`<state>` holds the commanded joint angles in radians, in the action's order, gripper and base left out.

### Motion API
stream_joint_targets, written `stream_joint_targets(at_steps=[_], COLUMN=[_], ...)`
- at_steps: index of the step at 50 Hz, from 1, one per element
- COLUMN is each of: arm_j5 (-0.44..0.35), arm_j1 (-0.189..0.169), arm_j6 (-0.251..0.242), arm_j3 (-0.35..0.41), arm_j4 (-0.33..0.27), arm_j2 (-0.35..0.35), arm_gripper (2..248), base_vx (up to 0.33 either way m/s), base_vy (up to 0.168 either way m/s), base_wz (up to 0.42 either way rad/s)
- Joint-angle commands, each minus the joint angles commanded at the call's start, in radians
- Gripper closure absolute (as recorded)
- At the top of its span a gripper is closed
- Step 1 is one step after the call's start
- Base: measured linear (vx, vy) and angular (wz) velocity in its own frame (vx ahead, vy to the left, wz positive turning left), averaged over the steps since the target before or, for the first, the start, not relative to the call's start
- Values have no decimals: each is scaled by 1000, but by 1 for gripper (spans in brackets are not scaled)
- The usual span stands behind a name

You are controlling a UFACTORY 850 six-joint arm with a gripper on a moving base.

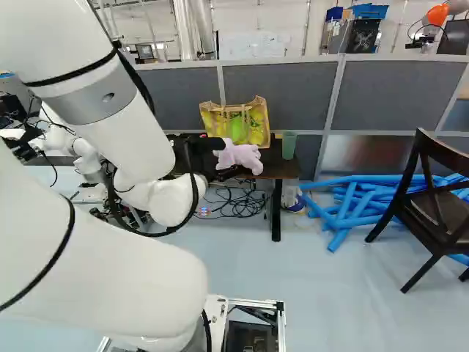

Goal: Pick up the bag on the ground and place it on the table

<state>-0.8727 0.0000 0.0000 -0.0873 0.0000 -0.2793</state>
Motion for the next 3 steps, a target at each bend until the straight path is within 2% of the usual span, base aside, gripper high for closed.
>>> stream_joint_targets(at_steps=[3], arm_j5=[0], arm_j1=[0], arm_j6=[0], arm_j3=[0], arm_j4=[0], arm_j2=[0], arm_gripper=[3], base_vx=[0], base_vy=[0], base_wz=[0])
